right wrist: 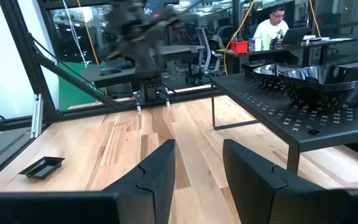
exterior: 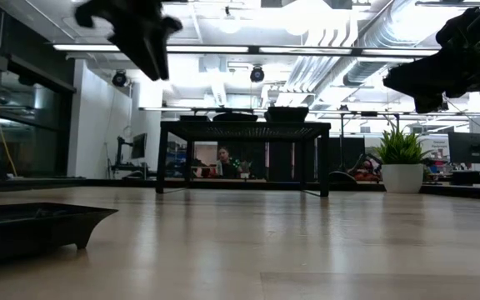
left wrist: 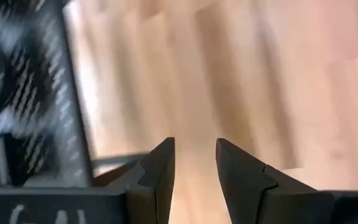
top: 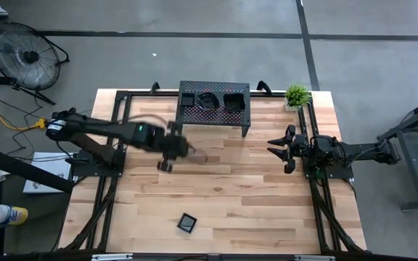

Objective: Pick & Place Mini shaped plates
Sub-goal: Stack the black square plate on top of the black square plates on the shelf

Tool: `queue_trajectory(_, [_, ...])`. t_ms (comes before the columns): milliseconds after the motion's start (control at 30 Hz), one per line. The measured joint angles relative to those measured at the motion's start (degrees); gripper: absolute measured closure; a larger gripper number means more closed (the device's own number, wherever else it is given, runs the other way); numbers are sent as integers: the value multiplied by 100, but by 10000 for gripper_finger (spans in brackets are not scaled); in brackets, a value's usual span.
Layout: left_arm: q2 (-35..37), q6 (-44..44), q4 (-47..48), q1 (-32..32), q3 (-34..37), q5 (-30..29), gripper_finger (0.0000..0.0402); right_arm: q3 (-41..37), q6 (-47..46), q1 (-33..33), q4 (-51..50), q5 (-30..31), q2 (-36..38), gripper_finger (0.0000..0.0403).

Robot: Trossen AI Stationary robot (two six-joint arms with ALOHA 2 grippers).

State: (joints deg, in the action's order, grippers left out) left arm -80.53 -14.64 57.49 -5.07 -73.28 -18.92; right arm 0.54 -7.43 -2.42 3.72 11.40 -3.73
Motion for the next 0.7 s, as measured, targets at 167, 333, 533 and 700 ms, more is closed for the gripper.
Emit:
queue_trajectory(167, [-2,809,-17,-1150,0,-289,289,-1,-1,1,-1,-1,0,273])
queue_trajectory(333, [-13,2032,-30,-2179,0,-626,289,-1,0,0,-1,-1,0,273])
queue_trajectory(533, [-289,2717,-67,-3260,-9,-1034,289,0,-1,1,-1,-2,0,273])
queue_trajectory(700, [-727,2718,-171,-3812,-7,-1041,289,-2,-1,0,-1,0,0,273])
